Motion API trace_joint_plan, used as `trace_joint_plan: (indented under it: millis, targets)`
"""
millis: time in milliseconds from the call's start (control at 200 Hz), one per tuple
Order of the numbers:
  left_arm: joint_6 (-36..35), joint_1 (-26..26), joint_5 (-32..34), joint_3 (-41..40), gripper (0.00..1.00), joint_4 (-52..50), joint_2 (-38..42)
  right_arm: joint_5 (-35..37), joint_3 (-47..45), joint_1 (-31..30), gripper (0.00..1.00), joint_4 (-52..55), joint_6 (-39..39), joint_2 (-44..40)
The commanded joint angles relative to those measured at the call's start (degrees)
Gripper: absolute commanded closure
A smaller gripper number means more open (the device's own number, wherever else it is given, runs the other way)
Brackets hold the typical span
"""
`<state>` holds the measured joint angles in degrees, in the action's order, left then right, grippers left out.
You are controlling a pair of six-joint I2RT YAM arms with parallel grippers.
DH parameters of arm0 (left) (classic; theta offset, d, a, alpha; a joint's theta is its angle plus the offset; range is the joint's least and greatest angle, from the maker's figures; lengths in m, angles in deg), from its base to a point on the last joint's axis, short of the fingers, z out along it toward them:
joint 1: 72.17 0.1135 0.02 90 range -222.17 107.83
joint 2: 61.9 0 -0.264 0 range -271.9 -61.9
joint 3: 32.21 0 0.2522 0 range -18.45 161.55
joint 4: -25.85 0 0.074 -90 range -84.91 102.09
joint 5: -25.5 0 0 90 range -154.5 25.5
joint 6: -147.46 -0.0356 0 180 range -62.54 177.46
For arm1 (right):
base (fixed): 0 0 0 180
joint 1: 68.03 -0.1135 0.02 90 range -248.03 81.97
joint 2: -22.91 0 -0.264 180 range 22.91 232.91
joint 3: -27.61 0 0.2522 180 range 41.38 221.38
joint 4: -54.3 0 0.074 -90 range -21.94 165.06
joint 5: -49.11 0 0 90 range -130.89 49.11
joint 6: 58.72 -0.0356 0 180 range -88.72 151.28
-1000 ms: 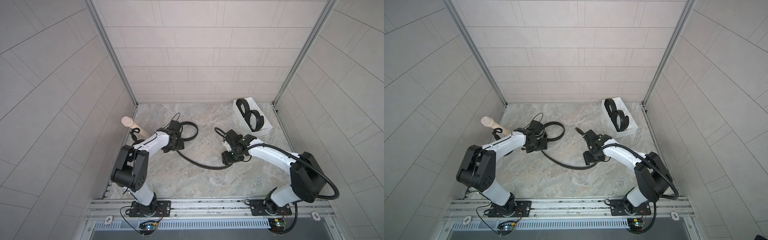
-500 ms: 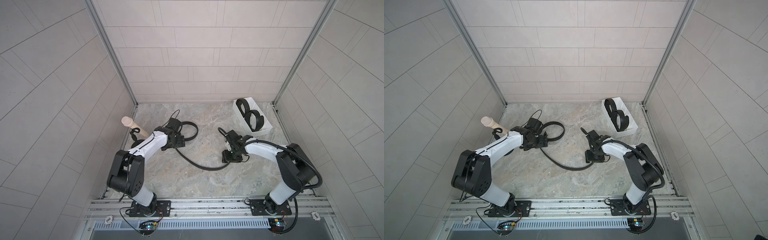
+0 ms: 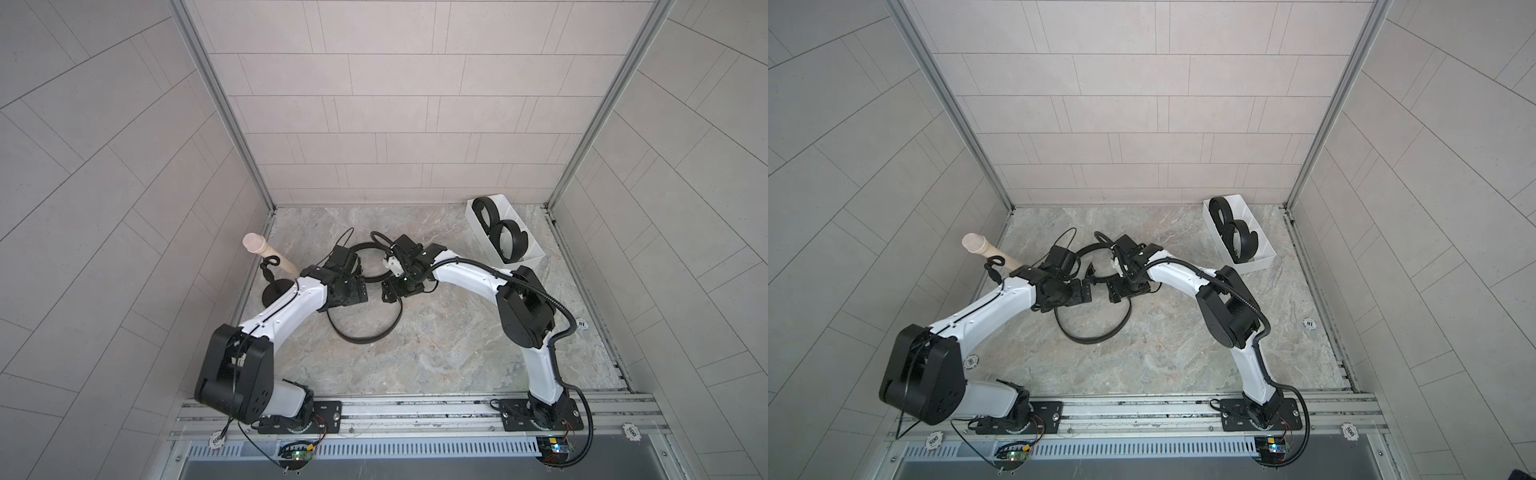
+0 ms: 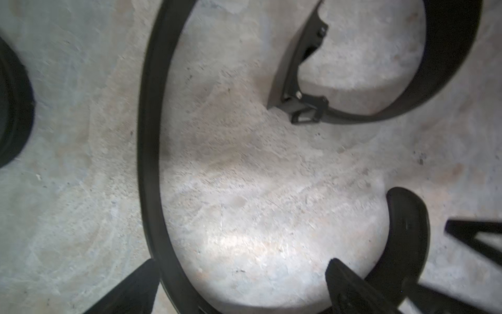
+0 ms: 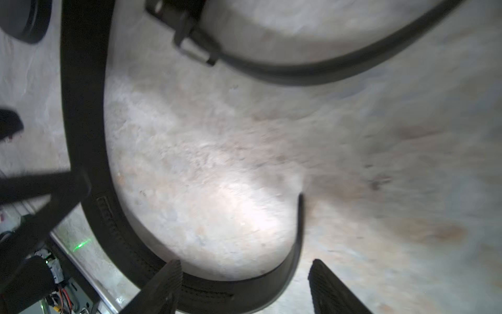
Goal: Place the belts into the storage roll
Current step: Roll the belt at the center of the board.
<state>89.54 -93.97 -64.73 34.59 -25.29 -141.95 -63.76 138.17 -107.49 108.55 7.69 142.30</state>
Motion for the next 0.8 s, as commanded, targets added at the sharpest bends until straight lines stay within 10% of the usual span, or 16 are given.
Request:
trace_joint_plan:
  millis: [0,401,546,656,796]
  targets:
    - [3.4,-4.9,0.05,-2.28,0.0,-0.12,1.73,1.49,6.2,3.79,0.21,7.55,2.8,1.72]
    - [5.26,-24.71,2.5,-1.88,0.0,1.09,-0.79,3.23,32.55,4.38,0.21,11.7,-0.72,22.66]
    - [4.07,-26.09,3.7,1.27,0.03,1.01,-7.02,11.15,39.1,5.18,0.38,18.23,0.03,27.86]
    - [2.58,-26.25,4.85,3.39,0.21,0.84,-12.9,13.41,30.57,7.96,0.68,16.36,0.8,23.71]
    - [2.44,-24.85,8.42,3.81,0.62,0.16,-15.27,15.98,14.55,11.53,0.75,12.86,3.03,13.97]
